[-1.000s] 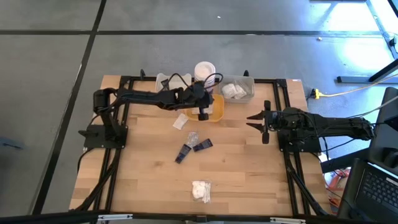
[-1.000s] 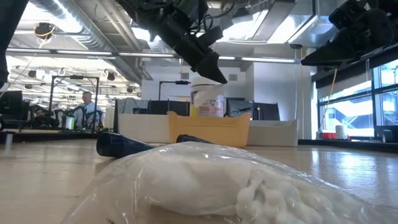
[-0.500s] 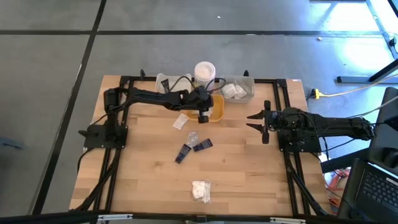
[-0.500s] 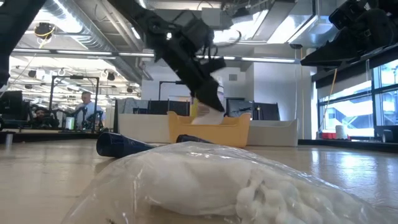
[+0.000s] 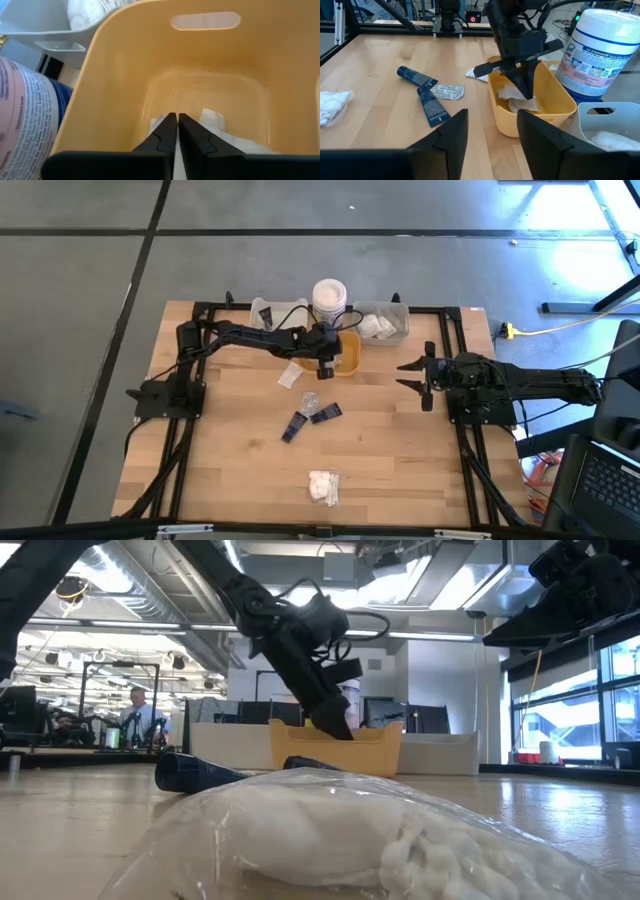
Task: Pick & Place Travel size toiletries
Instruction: Put the white bandage into the yellow bin, then put the blue shave cream into the white bin
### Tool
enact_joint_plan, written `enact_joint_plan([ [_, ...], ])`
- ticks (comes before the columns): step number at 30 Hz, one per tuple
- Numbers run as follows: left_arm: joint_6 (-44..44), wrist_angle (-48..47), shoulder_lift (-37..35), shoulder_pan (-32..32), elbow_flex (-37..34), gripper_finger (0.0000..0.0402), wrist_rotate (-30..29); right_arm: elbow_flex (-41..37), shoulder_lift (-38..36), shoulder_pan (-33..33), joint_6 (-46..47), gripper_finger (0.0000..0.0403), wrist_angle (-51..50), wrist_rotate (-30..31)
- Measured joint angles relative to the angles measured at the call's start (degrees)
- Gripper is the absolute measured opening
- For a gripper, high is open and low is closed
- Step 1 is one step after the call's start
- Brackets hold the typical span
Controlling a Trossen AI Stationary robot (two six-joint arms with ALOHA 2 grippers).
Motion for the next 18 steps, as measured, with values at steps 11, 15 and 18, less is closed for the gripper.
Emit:
enact_joint_plan([
  [11,0.9,-1.4,-0.3,-0.2,2.2,0.0124,0.0,0.0,0.0,0.0,0.0,0.0185,0.0,0.0],
  [15,1.8,-6.9,-0.3,-0.2,5.1,0.0145,-0.1,0.0,0.0,0.0,0.0,0.0188,0.0,0.0],
  [18,1.2,-12.6,-0.3,-0.3,8.0,0.015,-0.1,0.0,0.0,0.0,0.0,0.0187,0.0,0.0],
])
